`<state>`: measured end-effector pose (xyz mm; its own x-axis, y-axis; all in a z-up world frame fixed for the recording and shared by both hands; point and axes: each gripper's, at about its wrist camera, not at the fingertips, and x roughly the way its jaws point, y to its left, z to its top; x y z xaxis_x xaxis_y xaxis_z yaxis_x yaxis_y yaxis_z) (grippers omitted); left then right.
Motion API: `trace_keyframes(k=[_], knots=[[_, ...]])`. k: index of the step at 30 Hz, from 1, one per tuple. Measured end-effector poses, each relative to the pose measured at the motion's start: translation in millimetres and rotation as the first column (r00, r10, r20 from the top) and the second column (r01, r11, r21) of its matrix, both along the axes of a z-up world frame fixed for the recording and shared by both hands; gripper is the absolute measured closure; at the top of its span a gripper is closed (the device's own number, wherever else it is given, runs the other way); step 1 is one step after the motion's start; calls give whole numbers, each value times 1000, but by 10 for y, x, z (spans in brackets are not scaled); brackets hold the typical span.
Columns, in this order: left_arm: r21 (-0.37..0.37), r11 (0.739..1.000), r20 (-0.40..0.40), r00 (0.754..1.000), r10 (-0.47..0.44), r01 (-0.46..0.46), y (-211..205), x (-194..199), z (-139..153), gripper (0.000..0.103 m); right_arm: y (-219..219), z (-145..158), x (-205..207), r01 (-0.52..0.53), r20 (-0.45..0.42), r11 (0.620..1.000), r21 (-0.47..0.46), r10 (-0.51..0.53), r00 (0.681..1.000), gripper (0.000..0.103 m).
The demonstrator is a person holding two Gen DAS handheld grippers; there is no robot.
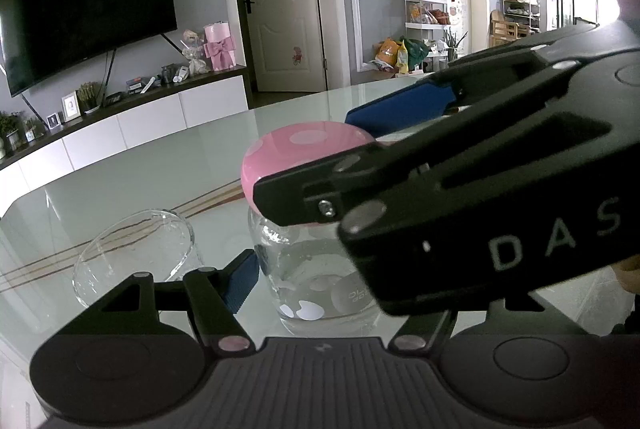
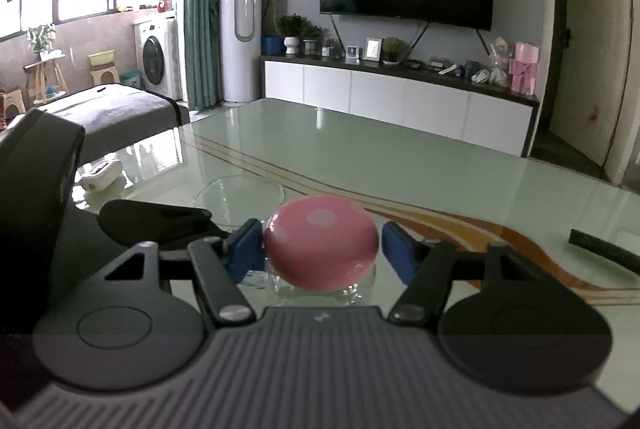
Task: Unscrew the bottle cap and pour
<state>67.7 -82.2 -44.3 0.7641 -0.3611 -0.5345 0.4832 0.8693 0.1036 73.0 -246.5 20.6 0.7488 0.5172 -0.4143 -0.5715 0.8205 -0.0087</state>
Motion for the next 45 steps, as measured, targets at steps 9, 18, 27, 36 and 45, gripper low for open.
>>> trace_keyframes(k=[9,18,27,36,45], knots=[[0,1000,0,1000,0,0,-4,-4,-2,30,-22,14,-27,-39,3,999,-2,39,999,38],[0,1000,0,1000,0,0,-2,-3,0,30,-74,43,2,-110,5,994,-7,110,994,38],[-1,1000,-1,1000,1,-1,-8,-8,-1,30,-188,68,64,-211,1,977,-5,211,977,38],[-2,1000,-1,1000,1,-1,-9,-5,2,30,-343,117,187,-308,-29,951,36,309,951,38],[-1,1000,-1,1000,1,-1,-5,-6,4,30,-431,145,280,-378,-31,925,41,379,925,38]])
